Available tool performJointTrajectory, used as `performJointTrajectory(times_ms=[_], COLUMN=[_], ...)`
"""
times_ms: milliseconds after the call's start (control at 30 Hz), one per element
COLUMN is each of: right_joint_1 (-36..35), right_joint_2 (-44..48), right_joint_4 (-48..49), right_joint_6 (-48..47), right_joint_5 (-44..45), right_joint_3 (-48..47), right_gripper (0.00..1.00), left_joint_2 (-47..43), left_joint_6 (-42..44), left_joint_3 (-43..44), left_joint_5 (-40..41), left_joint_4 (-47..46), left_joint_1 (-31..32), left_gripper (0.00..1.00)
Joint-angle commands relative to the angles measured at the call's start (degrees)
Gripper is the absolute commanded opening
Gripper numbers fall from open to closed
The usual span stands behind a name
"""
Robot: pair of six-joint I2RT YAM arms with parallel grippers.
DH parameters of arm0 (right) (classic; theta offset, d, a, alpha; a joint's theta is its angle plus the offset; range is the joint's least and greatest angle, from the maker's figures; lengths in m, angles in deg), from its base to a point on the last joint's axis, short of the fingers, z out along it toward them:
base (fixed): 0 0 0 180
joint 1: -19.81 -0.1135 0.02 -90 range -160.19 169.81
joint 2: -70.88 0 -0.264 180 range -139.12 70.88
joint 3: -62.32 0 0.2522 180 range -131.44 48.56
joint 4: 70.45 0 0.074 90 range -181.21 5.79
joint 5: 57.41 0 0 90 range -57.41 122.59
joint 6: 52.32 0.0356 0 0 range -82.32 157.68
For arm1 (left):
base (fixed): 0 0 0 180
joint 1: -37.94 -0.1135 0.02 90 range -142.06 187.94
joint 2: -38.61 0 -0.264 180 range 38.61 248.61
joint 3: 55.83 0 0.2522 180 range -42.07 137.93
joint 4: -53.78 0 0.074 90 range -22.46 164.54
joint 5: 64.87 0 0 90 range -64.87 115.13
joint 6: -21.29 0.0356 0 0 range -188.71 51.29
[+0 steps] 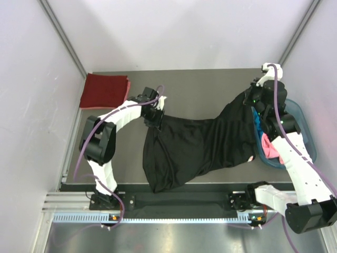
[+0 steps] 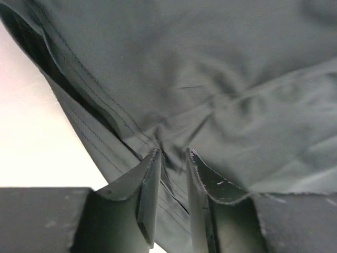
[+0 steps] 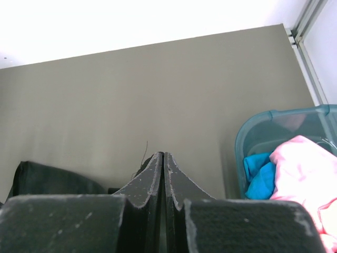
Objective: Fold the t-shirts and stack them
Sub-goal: Flatten the tshirt out
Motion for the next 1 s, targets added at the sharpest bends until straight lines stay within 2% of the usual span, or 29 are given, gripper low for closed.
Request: performJointTrajectory(times_ms=[0,233,333,400,567,867,967], right_joint_1=[0.9,1.1,1.4,1.5,1.7,2.0,2.0], right_joint_2=[1.6,1.5,1.2,1.0,1.4,1.3,1.1], right_joint_4=[2.2,2.0,2.1,2.3,2.1,2.4,2.4], right_joint_6=[-0.3,-0.3,-0.3,-0.3,-0.7,-0.5,-0.6], right_joint_5=[-0.1,-0.5,-0.5,-0.8,-0.6,-0.8,-1.0], right_joint_3=[-0.9,-1.5,-1.7,-1.7,-1.5,-0.8,-1.0], right_gripper=[0.0,0.0,0.0,0.0,0.0,0.0,0.0], left_joint_2=[1.7,3.1,2.7,2.9,4.2,5.0,5.1], left_joint_6=[-0.1,6.7,11.1,11.9,14.2,15.0,15.0], left_joint_3=[0.2,1.0,0.6,1.1,2.0,1.1,1.2], left_joint_5=[2.4,2.9,-0.7,-2.0,-2.7,-1.5,-0.4], left_joint_4=[-2.1,-1.4,-1.4,-1.0,-0.1,0.4,0.8], left_joint_1=[-0.1,-0.9,-0.9,-1.0,-1.0,-1.0,-0.8], left_gripper=[0.32,0.39,0.4,0.43,0.42,0.35,0.26])
